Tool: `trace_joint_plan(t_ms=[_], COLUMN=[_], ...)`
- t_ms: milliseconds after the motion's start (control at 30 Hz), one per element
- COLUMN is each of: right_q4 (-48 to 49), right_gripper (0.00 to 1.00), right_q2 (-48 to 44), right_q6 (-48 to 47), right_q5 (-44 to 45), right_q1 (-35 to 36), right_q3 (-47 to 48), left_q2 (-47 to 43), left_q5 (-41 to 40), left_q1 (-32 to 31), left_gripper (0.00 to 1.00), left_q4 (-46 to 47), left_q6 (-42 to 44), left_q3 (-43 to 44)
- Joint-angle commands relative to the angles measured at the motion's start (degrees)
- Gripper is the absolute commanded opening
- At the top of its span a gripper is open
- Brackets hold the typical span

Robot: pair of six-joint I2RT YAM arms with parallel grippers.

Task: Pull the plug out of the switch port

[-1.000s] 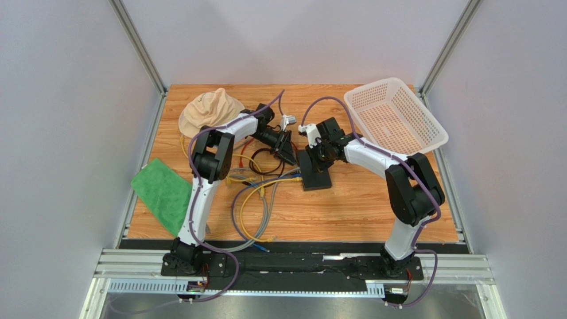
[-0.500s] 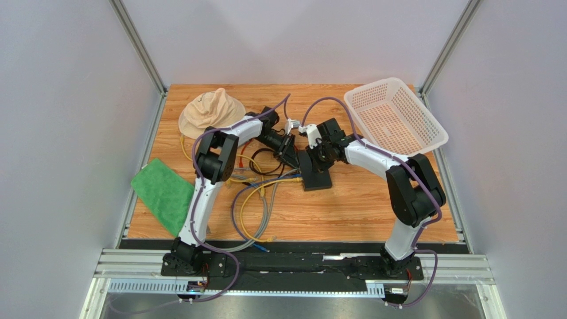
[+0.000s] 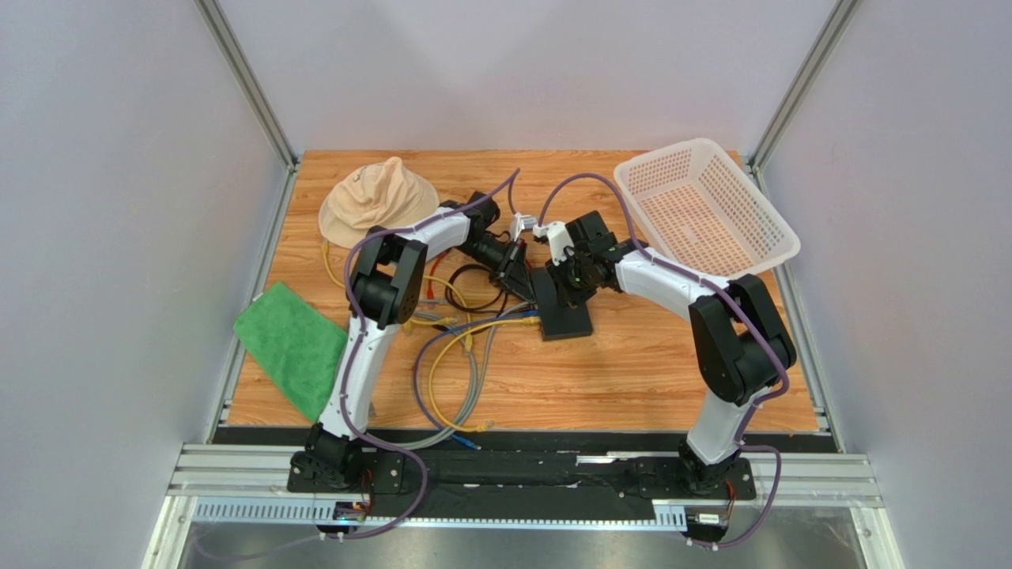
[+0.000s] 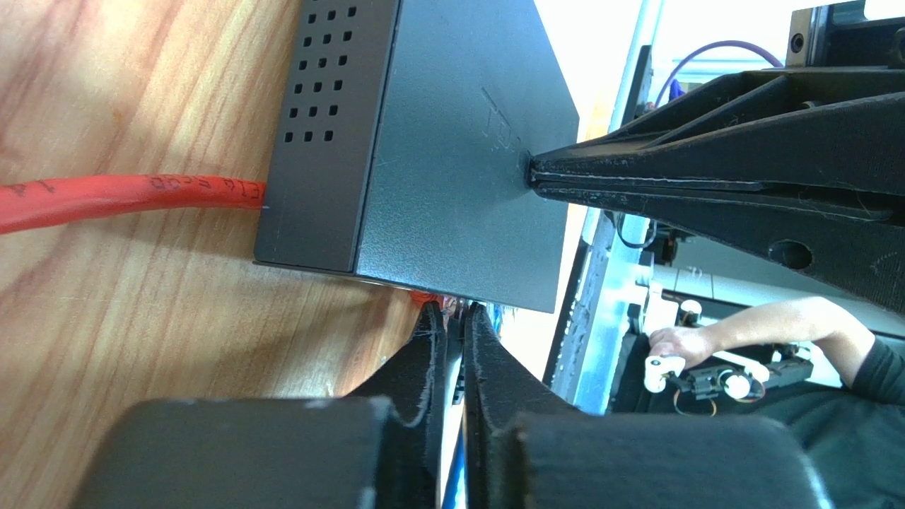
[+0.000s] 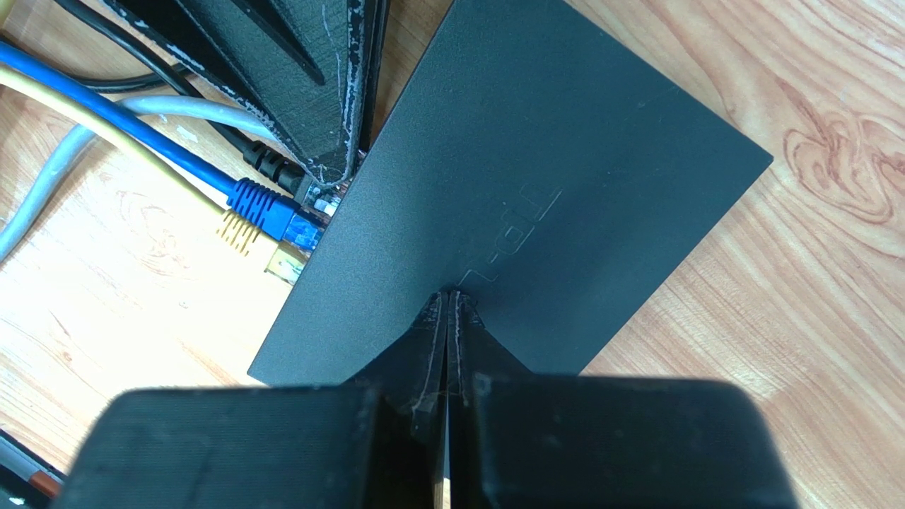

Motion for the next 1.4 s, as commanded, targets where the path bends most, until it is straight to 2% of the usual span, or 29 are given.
trace_joint_plan(t_ms=[0,267,400,467,633,867,933,1067,1167,1267,1367], right_q4=[-1.47,-1.20,-1.38,-1.29,-1.29,-2.52,-2.44,-2.35,-2.52,-2.87,-3.22], right_gripper=[0.00,0.00,0.00,0.00,0.00,0.00,0.00,0.00,0.00,0.00,0.00], right_q2=[0.75,0.04,0.22,0.22,-0.13,1.27,1.45,1.80,2.06,2.77,3.38], right_q6=[-1.03,-1.47,-1.38,-1.47,-1.38,-1.30,-1.47,-1.38,-1.38,-1.47,-1.56], right_q5=[0.62,0.97,0.54,0.54,0.45,0.36,0.18,0.18,0.10,-0.08,-0.17], right_q1=[0.69,0.78,0.78,0.78,0.69,0.60,0.60,0.60,0.60,0.61,0.61], right_q3=[-1.94,-2.56,-2.21,-2.29,-2.91,-1.68,-1.50,-1.42,-1.33,-0.72,-0.19], left_q2=[-0.03,-0.82,0.85,-0.02,-3.19,-0.55,-0.73,-1.61,0.31,0.15,-0.46], left_q5=[0.05,-0.13,-0.38,-0.30,1.73,-1.08,-2.32,1.01,1.19,1.81,-2.31], left_q1=[-0.94,-0.67,0.55,0.73,-0.67,1.17,1.17,0.12,1.25,3.45,4.07], left_gripper=[0.00,0.00,0.00,0.00,0.00,0.00,0.00,0.00,0.00,0.00,0.00], left_q4=[0.51,-1.33,-4.24,-3.45,0.95,-5.64,-6.43,-6.78,-14.51,-13.73,-16.10], left_q6=[1.23,3.34,3.78,2.99,1.67,6.92,8.26,10.09,14.58,12.83,16.59], left_q3=[0.21,-0.58,5.21,5.23,-4.52,6.71,5.50,-2.06,2.74,5.13,6.19])
